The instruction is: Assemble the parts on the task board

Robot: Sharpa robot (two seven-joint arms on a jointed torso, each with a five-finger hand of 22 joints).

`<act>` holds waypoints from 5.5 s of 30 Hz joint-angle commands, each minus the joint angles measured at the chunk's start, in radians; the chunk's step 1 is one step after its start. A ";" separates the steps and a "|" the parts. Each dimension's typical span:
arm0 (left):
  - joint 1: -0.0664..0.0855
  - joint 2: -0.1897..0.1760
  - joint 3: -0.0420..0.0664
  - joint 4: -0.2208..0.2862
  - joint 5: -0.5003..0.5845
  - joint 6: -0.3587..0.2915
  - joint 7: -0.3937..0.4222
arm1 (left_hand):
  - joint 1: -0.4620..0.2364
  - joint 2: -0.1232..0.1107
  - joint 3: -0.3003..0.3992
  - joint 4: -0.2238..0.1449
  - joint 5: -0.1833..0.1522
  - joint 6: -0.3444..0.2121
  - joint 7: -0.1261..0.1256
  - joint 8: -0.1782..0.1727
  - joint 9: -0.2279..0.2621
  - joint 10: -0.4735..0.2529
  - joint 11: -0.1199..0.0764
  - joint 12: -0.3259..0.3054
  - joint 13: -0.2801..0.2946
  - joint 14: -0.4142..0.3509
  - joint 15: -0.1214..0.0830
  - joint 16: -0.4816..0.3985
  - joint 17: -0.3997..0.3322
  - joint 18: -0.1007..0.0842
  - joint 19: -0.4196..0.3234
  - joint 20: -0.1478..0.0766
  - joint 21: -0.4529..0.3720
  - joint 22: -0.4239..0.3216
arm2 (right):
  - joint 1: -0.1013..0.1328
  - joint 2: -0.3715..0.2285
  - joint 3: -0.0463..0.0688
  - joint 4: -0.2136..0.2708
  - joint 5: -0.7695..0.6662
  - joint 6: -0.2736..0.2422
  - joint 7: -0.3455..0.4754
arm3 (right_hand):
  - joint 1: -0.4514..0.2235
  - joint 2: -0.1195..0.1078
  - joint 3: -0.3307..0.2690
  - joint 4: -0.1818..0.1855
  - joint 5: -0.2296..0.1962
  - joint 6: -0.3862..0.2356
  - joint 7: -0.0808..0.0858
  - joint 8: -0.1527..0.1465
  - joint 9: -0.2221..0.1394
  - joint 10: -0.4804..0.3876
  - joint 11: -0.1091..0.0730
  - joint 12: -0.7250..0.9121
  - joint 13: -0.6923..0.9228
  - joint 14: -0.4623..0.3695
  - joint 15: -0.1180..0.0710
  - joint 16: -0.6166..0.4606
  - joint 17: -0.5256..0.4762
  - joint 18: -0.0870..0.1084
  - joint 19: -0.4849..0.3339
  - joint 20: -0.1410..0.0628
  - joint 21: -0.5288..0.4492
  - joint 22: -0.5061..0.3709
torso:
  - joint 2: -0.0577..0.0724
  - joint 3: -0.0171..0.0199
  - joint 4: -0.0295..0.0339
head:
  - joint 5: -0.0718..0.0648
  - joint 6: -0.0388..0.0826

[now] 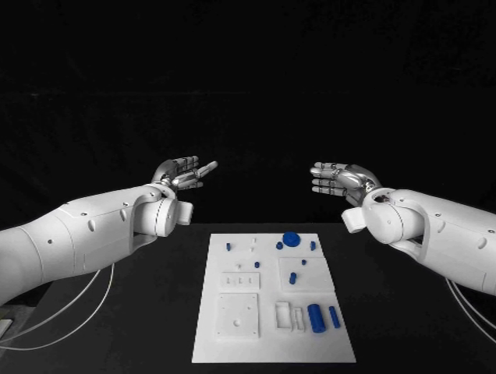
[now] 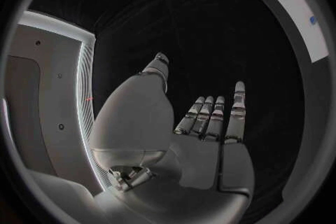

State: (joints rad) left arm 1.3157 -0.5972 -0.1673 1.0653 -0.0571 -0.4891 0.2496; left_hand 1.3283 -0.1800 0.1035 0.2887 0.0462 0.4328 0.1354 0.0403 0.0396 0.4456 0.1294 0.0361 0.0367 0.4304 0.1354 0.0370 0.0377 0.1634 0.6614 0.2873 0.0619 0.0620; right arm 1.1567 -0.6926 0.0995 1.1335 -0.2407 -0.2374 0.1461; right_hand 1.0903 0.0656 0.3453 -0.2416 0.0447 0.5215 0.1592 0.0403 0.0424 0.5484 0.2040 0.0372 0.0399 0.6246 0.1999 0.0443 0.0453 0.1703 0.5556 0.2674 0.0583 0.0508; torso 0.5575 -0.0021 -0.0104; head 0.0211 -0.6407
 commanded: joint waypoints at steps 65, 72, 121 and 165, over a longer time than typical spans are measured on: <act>0.035 -0.293 0.040 0.513 -0.144 0.228 0.019 | -0.007 0.124 -0.061 -0.249 0.004 0.449 0.027 0.022 0.025 0.600 0.000 0.026 0.023 0.763 -0.081 0.498 0.227 -0.051 0.368 -0.253 0.607 0.358 | -0.080 0.115 -0.004 0.016 -1.675 -0.207 -0.334 | 0.114 -0.268 0.273 0.000 0.003 0.596 -0.052 0.023 0.028 0.615 -0.123 0.020 0.020 0.834 -0.211 0.701 0.670 -0.039 0.788 -0.306 0.664 0.581 | 0.228 -0.0601 0.0438 | -0.041 0.037; 0.038 -0.287 0.044 0.510 -0.145 0.224 0.015 | -0.007 0.120 -0.058 -0.245 0.004 0.444 0.033 0.022 0.025 0.598 0.003 0.026 0.023 0.764 -0.080 0.498 0.226 -0.050 0.368 -0.252 0.608 0.359 | -0.080 0.130 -0.005 -0.005 -1.672 -0.193 -0.336 | 0.116 -0.266 0.284 0.000 0.003 0.597 -0.053 0.023 0.028 0.617 -0.124 0.021 0.020 0.832 -0.211 0.710 0.674 -0.040 0.786 -0.306 0.684 0.645 | 0.239 -0.0623 0.0486 | -0.043 0.041; 0.039 -0.269 0.045 0.482 -0.151 0.241 0.005 | -0.005 0.117 -0.052 -0.237 0.004 0.443 0.034 0.022 0.025 0.594 0.003 0.027 0.023 0.762 -0.079 0.497 0.224 -0.049 0.366 -0.250 0.610 0.357 | -0.080 0.162 -0.011 -0.049 -1.642 -0.122 -0.325 | 0.124 -0.185 0.294 -0.029 0.003 0.664 -0.059 0.024 0.033 0.692 -0.144 0.021 0.020 0.829 -0.224 0.731 0.673 -0.052 0.800 -0.318 0.653 0.823 | 0.264 -0.0688 0.0473 | -0.044 0.053; 0.039 -0.251 0.045 0.468 -0.150 0.245 -0.007 | -0.004 0.123 -0.054 -0.241 0.004 0.449 0.033 0.023 0.026 0.592 0.003 0.026 0.023 0.758 -0.079 0.496 0.223 -0.050 0.361 -0.250 0.612 0.355 | -0.067 0.292 -0.007 -0.053 -1.727 -0.301 -0.464 | 0.158 -0.144 0.274 -0.039 0.003 0.747 -0.082 0.024 0.108 0.803 -0.180 0.022 0.022 0.830 -0.257 0.726 0.676 -0.076 0.845 -0.351 0.663 1.030 | 0.271 -0.0713 0.0498 | -0.044 0.086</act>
State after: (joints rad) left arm 1.3536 -0.8505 -0.1232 1.5325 -0.2046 -0.2601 0.2406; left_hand 1.3262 -0.0552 0.0506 0.0463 0.0532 0.8806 0.1677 0.0660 0.0659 1.0431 0.1304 0.0595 0.0596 1.1948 0.0558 0.5298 0.2619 0.0928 1.0311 0.0376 0.6696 0.4174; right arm 1.0910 -0.4034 0.0924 1.0844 -1.9420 -0.5247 -0.3036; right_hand 1.2465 -0.0776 0.6124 -0.2807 0.0456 1.2633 0.0759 0.0605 0.1517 1.3318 0.0369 0.0554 0.0613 1.4546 -0.0480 0.7741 0.7219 0.0986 1.3955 -0.0822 0.7238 1.0811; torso 0.8275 -0.0739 0.0402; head -0.0247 -0.5545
